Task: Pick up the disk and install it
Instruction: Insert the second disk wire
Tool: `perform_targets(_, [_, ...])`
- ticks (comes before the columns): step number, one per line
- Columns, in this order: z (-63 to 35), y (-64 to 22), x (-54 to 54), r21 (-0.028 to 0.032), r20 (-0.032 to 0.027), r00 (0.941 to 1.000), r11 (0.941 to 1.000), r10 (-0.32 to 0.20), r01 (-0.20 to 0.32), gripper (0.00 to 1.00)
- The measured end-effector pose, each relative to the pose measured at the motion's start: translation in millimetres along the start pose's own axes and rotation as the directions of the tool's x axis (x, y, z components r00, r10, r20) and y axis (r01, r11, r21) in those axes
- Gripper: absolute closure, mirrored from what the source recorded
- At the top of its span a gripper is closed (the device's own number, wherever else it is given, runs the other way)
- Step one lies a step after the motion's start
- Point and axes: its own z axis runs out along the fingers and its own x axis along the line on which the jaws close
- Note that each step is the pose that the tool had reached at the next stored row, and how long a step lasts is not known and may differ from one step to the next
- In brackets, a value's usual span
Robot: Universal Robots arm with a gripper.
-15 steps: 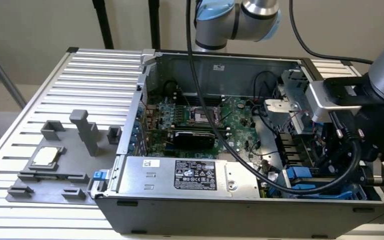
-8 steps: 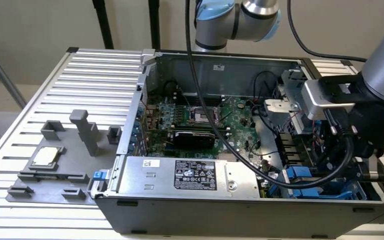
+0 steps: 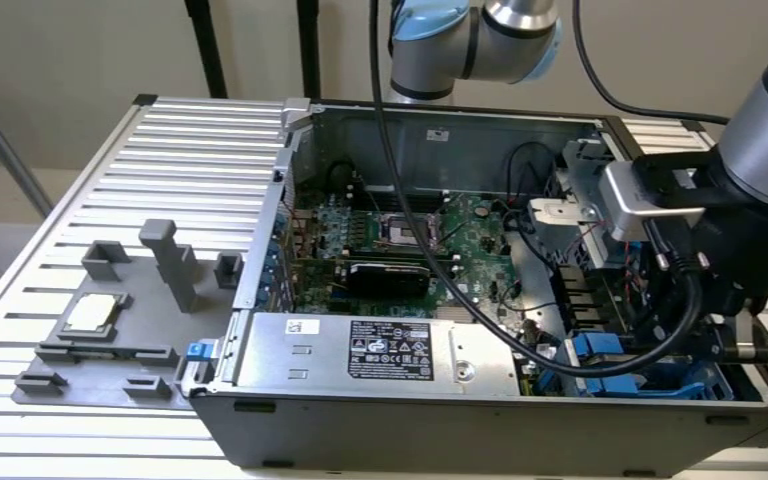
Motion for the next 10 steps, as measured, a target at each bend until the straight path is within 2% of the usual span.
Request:
perform_targets(2, [-1.2, -0.1, -0.1, 0.0002, 0.0013, 1.0, 1.0, 0.0, 0.0, 0.82])
perform_targets(3, [-3.3, -0.3, -0.2, 0.0001, 0.0004, 1.0, 1.0, 0.0, 0.0, 0.75])
perform_targets(7, [-9.7, 0.8, -0.3, 0.0, -0.0001, 1.0, 1.0, 0.0, 0.0, 0.75])
perform_targets(10, [-11.9, 6.6, -0.1, 0.0, 0.0003, 1.0, 1.0, -0.001, 0.001, 0.75])
